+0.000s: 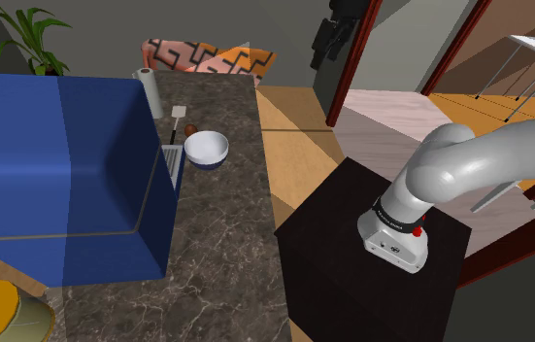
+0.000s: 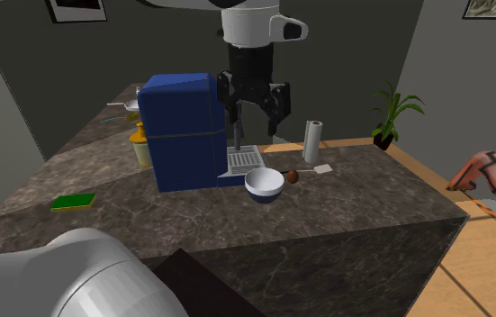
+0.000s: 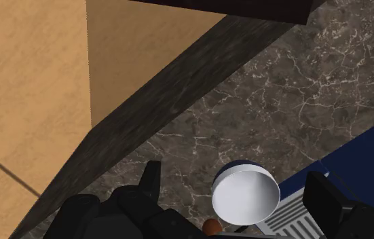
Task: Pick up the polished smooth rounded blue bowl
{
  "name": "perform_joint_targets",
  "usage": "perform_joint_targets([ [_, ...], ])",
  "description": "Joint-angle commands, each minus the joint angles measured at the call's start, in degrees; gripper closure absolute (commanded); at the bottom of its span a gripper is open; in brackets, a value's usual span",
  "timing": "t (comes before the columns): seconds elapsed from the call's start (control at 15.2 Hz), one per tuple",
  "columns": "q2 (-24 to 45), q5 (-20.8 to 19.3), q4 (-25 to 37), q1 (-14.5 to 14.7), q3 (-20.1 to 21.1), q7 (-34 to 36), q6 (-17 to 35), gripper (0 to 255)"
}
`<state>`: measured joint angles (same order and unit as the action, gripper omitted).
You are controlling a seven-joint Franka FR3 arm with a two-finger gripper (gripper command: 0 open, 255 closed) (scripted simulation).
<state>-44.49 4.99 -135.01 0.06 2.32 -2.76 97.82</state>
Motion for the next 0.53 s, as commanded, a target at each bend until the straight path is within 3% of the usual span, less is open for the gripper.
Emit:
perform_joint_targets([
  [0.0,0.0,0.0,0.0,0.0,0.0,0.0,0.0,0],
  [0.46,10.9,1.1,-2.7,0.5,1.2,-0.4,13.0,0],
])
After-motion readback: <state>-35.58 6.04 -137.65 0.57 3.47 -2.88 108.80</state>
